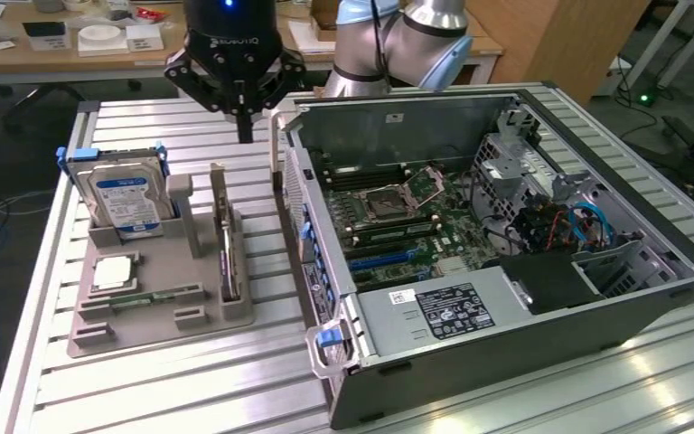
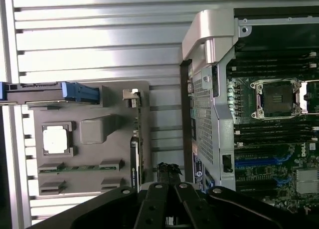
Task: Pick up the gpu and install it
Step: 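Reach for the gpu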
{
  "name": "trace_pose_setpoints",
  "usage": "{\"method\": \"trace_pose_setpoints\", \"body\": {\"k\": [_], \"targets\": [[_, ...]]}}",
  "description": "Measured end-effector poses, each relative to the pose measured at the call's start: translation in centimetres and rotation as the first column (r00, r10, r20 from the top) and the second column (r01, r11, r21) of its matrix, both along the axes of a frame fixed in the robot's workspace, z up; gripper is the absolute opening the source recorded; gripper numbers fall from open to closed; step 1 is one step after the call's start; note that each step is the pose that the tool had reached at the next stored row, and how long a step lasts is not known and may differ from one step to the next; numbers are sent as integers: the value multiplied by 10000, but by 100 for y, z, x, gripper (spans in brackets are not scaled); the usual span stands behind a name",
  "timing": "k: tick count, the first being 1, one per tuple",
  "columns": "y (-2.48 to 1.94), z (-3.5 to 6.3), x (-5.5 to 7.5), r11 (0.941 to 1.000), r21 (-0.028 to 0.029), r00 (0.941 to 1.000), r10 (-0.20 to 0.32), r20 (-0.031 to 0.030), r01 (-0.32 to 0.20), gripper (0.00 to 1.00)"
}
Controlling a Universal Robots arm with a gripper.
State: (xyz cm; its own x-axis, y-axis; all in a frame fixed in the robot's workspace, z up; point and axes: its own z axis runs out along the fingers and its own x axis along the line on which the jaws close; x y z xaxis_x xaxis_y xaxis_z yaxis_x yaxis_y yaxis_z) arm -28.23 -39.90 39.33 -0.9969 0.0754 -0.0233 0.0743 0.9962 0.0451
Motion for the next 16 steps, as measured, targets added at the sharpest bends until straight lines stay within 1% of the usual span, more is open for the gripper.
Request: {"method": "trace_pose_setpoints", "body": {"k": [16], "targets": [[0,0,-236,10000,0,10000,0,0,0,10]]}}
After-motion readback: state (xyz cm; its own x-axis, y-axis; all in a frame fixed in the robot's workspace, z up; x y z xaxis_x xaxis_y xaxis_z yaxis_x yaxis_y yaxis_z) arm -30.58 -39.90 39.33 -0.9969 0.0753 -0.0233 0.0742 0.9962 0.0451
